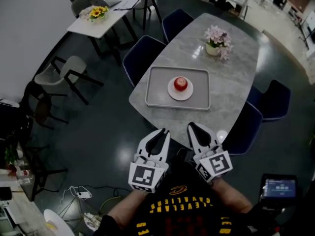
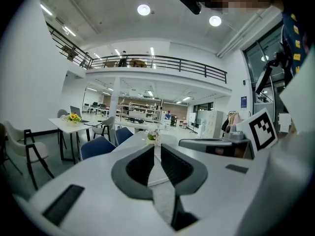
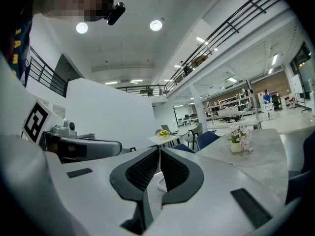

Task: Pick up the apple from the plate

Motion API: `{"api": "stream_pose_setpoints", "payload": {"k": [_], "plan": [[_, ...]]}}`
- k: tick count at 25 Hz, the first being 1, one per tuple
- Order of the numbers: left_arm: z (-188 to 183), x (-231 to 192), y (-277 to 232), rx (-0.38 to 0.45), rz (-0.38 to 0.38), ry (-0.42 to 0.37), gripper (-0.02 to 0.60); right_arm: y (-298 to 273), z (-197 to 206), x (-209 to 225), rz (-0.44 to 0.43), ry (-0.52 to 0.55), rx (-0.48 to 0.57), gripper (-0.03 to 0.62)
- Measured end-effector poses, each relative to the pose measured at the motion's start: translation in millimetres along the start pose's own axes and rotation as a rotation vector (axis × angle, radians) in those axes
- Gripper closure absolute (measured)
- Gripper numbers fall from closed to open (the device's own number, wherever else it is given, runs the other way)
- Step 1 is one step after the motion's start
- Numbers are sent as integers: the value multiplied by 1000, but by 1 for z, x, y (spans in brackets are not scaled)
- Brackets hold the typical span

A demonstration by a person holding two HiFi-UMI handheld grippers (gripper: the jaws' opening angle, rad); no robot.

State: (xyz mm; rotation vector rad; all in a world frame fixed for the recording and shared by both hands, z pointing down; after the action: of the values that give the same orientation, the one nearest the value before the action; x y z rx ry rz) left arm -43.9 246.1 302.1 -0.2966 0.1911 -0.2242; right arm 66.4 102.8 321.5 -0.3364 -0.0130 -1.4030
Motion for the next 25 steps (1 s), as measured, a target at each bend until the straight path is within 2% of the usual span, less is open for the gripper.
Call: {"api": "stream_pose_setpoints", "payload": {"k": [8,18,25], "plan": [[-20,-20,-60,-33,-45,70,538,-32,-12,70,-19,-72,-12,588],[-23,-48,-117,-99,-68,91,538,-50,-7,130,47,-150,-76,588],[-13,-89,-157,-183,-48,98,538,-71,4,153,133,-183,-117,588]]}}
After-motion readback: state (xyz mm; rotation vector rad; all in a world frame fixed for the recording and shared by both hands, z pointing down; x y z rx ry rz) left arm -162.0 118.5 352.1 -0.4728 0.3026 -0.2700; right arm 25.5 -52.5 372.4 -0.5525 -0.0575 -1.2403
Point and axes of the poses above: the fingertips, and each gripper's own axes: y backward along the fingers, x to its right, z out of its underside, the point moved 9 cm from there along y, backward along the fingers, and after that the axes turned 6 degrees about -x, right-handed, at the moved point
